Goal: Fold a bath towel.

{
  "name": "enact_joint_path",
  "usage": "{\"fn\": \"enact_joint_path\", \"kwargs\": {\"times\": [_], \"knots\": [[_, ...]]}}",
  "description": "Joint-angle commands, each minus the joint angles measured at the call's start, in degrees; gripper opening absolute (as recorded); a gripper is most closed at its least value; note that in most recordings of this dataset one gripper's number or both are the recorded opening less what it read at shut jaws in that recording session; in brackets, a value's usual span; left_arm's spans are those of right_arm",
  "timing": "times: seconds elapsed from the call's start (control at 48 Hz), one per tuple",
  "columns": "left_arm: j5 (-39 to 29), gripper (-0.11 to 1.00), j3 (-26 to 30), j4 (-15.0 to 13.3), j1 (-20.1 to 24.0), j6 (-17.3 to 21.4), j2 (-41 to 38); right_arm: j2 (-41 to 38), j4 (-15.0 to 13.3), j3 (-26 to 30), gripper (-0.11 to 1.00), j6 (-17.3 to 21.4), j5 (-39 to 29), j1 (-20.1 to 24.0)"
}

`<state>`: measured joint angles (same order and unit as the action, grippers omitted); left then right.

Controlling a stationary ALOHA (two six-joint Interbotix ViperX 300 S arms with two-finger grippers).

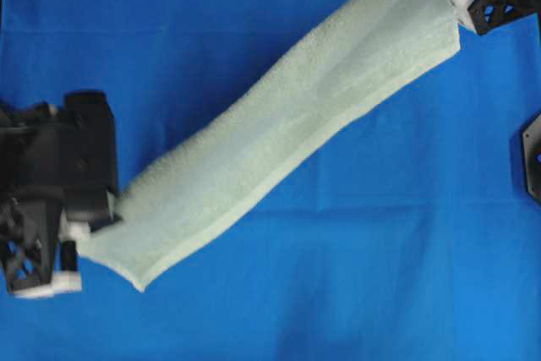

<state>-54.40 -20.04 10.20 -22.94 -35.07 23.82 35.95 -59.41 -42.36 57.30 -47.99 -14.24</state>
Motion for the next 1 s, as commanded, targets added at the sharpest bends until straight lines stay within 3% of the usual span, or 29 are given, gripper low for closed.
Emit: {"fn": "enact_joint_path", "kwargs": {"times": [0.0,0.083,0.167,0.333,0.417,0.521,0.646,0.75,0.875,0.98], "knots": [[4.0,0.09,3.4,0.2,-1.1,0.2,-1.5,1.9,0.4,1.3,0.13,0.0,-1.9,-0.1],[6.2,0.09,5.5,0.2,-2.1,0.2,-3.7,5.3,2.0,0.8,0.13,-0.1,-5.9,1.7],[7.2,0.09,8.3,0.2,-3.7,0.2,-6.2,11.1,3.7,0.9,0.13,-0.1,-11.6,6.2],[7.7,0.09,15.7,0.6,-7.3,0.2,-12.2,19.5,7.6,3.2,0.13,0.7,-24.1,20.5],[7.5,0.09,19.1,1.4,-8.9,0.2,-14.8,20.0,7.5,3.8,0.13,2.1,-30.3,26.5],[6.7,0.09,20.1,1.8,-9.1,0.0,-15.7,19.0,5.3,3.1,0.13,5.0,-36.9,30.0],[6.6,0.09,17.3,1.8,-7.7,-0.9,-14.7,14.3,1.9,0.5,0.13,6.7,-38.6,29.3],[7.4,0.09,9.8,1.8,-5.3,-3.9,-12.2,9.5,1.1,-3.0,0.13,8.0,-34.0,25.1],[12.2,0.09,-1.2,1.8,-2.2,-9.2,-8.4,1.9,1.2,-7.2,0.13,12.0,-19.2,13.8],[17.4,0.09,-12.0,1.8,-0.4,-13.1,-4.2,-4.8,1.1,-8.3,0.13,12.2,-2.7,4.3]]}}
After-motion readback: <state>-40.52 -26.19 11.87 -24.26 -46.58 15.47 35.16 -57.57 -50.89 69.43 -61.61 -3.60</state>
